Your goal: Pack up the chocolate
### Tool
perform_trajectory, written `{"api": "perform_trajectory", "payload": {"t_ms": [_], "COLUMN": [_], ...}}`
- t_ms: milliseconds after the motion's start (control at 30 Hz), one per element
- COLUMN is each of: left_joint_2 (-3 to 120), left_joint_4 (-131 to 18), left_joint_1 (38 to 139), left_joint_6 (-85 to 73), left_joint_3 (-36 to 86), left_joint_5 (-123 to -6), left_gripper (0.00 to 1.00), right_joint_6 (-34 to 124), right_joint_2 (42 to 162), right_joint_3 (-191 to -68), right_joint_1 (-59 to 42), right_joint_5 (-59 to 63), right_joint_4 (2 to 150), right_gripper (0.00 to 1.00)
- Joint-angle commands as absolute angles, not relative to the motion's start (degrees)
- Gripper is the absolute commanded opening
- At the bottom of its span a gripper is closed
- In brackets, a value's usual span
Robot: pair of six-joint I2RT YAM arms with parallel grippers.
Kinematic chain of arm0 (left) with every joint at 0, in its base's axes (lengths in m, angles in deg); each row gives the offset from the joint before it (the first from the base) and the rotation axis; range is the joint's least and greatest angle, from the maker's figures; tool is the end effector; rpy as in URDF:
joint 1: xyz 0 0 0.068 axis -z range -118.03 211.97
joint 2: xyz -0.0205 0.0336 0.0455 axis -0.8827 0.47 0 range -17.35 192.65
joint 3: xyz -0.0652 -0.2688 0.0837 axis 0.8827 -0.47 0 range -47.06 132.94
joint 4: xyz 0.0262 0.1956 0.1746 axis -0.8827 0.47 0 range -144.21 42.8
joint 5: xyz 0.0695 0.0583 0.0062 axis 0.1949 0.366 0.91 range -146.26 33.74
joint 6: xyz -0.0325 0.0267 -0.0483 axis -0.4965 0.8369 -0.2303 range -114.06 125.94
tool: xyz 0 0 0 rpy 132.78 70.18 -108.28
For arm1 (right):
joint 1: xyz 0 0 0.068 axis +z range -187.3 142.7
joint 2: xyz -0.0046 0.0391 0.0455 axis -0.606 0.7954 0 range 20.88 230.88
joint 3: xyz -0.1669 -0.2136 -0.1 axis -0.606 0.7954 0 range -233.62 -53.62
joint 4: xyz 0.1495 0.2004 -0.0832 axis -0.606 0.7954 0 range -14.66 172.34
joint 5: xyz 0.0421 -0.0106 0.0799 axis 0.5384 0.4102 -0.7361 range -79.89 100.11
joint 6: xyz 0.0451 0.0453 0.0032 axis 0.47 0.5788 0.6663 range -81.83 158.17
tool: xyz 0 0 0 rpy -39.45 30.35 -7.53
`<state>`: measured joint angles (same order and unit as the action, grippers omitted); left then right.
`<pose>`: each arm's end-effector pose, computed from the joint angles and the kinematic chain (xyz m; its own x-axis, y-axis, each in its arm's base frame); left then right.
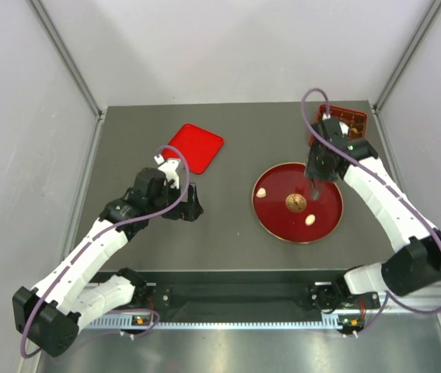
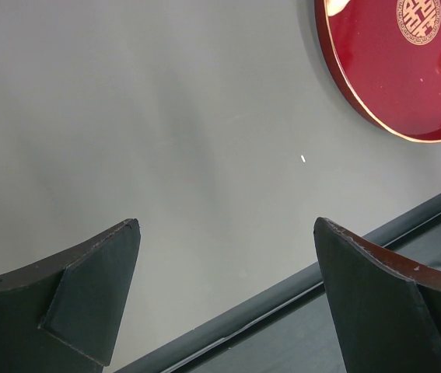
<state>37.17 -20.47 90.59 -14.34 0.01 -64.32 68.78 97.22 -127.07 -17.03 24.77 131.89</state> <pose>0.1745 -0.1032 0.2884 -0.7387 0.0123 -0.6739 0.3315 0.8772 -0.3474 0.2536 0.0803 0.3287 -0.8045 0.2280 -0.5485 0.2267 0.9714 0.0713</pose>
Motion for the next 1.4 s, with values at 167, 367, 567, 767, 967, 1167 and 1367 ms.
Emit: {"api": "perform_trajectory", "payload": {"t_ms": [167, 367, 567, 767, 967, 1167, 1367], "left_joint_2": [37.9, 38.1, 38.5, 38.7, 39.0, 39.0, 39.1], "left_joint_4": [-20.8, -20.7, -20.7, -20.7, -20.7, -20.7, -20.5], "left_joint_1": [90.9, 90.9, 90.9, 90.9, 90.9, 90.9, 90.9], "left_joint_6": [-14.3, -14.3, -14.2, -14.1, -14.1, -14.0, -14.1], "left_joint_3": [0.0, 0.0, 0.0, 0.0, 0.1, 0.1, 0.1], "left_joint_5": [-64.1, -63.7, -64.3, -64.3, -64.4, -64.3, -64.1], "left_gripper": [0.98, 0.99, 0.99, 0.99, 0.99, 0.99, 0.99], "right_joint_6": [61.4, 60.3, 59.2, 58.0, 57.4, 57.3, 57.2], "right_joint_2": [111.6, 119.8, 124.5, 126.9, 128.5, 130.2, 131.4], "right_joint_3": [-147.4, -155.9, -159.1, -158.8, -158.7, -158.5, -158.5], "right_joint_1": [-21.4, -25.5, -29.5, -31.4, -31.9, -32.2, -32.5], "right_joint_5": [29.8, 30.2, 27.3, 24.4, 23.2, 23.6, 23.4], "right_joint_4": [124.9, 122.8, 120.4, 118.6, 115.9, 115.2, 114.2], "right_gripper": [0.36, 0.35, 0.36, 0.36, 0.36, 0.36, 0.38]}}
